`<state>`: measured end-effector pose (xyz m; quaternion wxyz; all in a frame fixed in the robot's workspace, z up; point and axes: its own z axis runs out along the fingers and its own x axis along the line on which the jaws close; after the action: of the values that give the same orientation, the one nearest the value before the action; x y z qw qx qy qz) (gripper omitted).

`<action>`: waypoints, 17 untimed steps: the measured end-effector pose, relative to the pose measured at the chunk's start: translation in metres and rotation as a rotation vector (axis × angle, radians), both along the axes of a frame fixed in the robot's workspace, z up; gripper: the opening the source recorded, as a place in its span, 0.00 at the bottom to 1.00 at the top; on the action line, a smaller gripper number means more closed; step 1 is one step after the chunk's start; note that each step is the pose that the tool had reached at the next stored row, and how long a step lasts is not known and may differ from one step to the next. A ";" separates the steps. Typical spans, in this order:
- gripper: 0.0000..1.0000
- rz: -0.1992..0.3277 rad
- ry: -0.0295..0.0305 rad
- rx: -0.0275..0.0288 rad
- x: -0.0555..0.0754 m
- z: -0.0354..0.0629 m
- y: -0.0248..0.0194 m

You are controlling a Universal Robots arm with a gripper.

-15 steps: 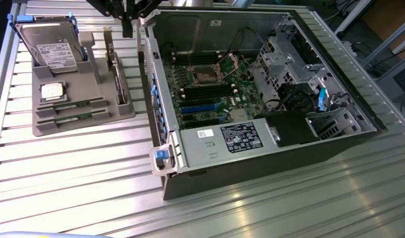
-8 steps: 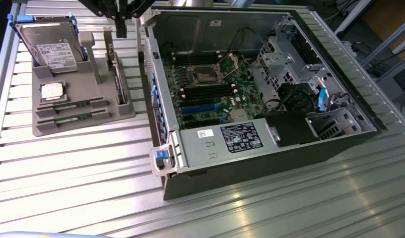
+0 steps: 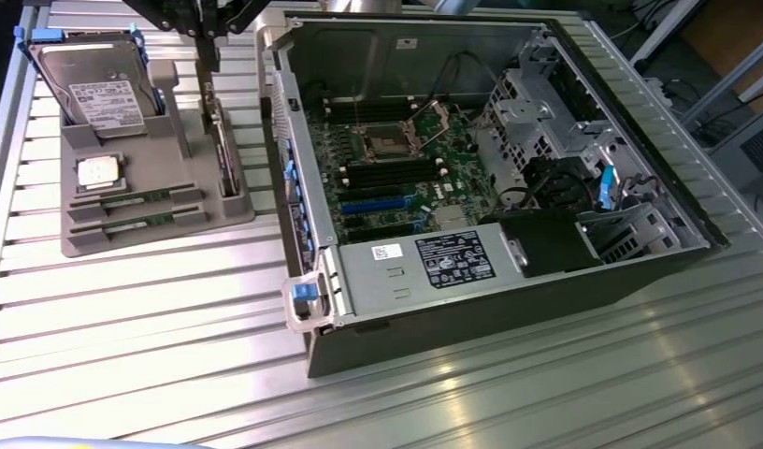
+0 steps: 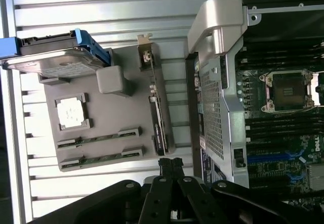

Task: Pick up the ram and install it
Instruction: 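Reach for the ram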

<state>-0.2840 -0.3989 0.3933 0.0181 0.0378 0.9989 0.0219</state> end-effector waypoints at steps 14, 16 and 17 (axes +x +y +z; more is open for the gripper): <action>0.11 0.000 -0.0023 0.0000 -0.020 0.0000 0.0000; 0.11 0.000 -0.0025 0.0000 -0.024 0.0000 0.0000; 0.11 0.000 -0.0027 0.0000 -0.025 0.0000 0.0000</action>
<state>-0.3089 -0.3989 0.3933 0.0194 0.0377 0.9989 0.0220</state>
